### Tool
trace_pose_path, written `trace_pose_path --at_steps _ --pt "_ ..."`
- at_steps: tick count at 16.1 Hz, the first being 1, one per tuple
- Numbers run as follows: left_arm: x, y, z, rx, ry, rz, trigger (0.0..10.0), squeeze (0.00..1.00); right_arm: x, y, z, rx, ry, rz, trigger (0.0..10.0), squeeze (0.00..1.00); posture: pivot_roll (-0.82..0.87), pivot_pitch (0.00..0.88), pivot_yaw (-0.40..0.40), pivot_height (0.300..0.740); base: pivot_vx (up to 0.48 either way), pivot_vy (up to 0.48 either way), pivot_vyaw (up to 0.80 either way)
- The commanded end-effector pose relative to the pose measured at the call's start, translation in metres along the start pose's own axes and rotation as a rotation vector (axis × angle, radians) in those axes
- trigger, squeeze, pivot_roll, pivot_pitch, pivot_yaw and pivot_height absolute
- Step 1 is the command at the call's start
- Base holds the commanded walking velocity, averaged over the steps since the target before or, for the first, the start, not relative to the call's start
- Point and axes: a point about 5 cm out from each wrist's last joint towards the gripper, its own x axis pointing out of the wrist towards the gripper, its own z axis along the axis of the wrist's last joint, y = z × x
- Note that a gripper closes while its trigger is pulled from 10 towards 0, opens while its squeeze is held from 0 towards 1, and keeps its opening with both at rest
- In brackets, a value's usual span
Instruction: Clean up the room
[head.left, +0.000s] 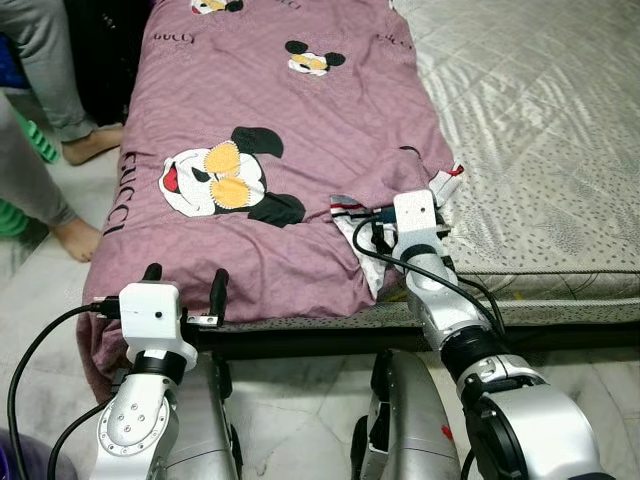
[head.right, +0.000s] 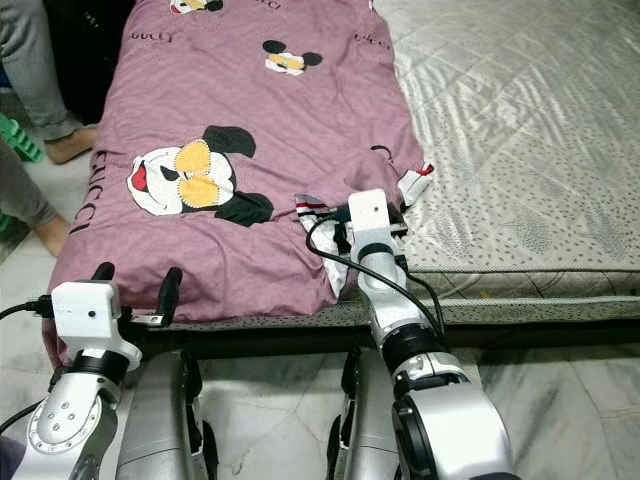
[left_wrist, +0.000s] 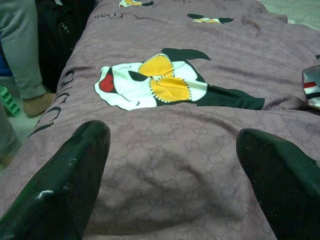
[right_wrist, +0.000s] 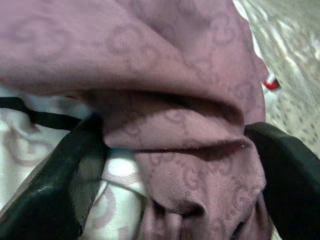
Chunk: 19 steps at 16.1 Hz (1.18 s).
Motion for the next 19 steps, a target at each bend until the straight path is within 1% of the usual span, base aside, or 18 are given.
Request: trace_pose_path --at_steps 1,2,5,6,7,11,12,13,17,19 --pt "-0.003 0.002 0.001 0.013 0.009 0.007 10.0 0.0 0.0 -0.008 -0.008 0.015 0.043 -0.035 0.0 0.0 0.1 0.276 -0.077 0.545 0.0 0.0 0.0" --pt "-0.003 0.002 0.001 0.011 0.009 0.012 10.0 0.0 0.0 -0.01 -0.01 0.022 0.052 -0.052 0.0 0.0 0.1 0.276 -0.077 0.545 0.0 0.0 0.0" --pt "-0.002 0.002 0.0 -0.011 0.017 0.025 10.0 0.0 0.0 -0.023 -0.018 0.113 0.109 -0.136 0.0 0.0 0.1 0.269 -0.079 0.545 0.0 0.0 0.0" --pt "-0.003 -0.001 0.0 -0.017 0.018 0.017 10.0 0.0 -0.001 -0.029 -0.022 0.142 0.123 -0.168 0.0 0.0 0.1 0.263 -0.076 0.545 0.0 0.0 0.0" --pt "-0.003 -0.002 -0.001 -0.018 0.019 0.013 10.0 0.0 -0.002 -0.032 -0.023 0.149 0.127 -0.183 0.0 0.0 0.09 0.261 -0.074 0.545 0.0 0.0 0.0" --pt "0.004 -0.003 -0.001 -0.021 0.015 0.008 10.0 0.0 -0.007 -0.058 -0.04 0.181 0.179 -0.273 0.0 0.0 0.08 0.248 -0.071 0.545 0.0 0.0 0.0" --pt "0.004 -0.003 -0.001 -0.021 0.014 0.008 10.0 0.0 -0.008 -0.06 -0.042 0.185 0.184 -0.279 0.0 0.0 0.08 0.248 -0.071 0.545 0.0 0.0 0.0" --pt "0.005 -0.002 -0.001 -0.019 0.013 0.009 10.0 0.0 -0.013 -0.073 -0.052 0.208 0.211 -0.317 0.0 0.0 0.07 0.245 -0.071 0.545 0.0 0.0 0.0" --pt "0.006 -0.004 -0.002 -0.032 0.015 0.006 10.0 0.0 -0.028 -0.103 -0.072 0.178 0.22 -0.375 0.0 0.0 0.06 0.238 -0.063 0.545 0.0 0.0 0.0" --pt "0.007 -0.005 -0.002 -0.034 0.016 0.002 10.0 0.0 -0.034 -0.109 -0.077 0.174 0.217 -0.386 0.0 0.0 0.05 0.237 -0.057 0.545 0.0 0.0 0.0"
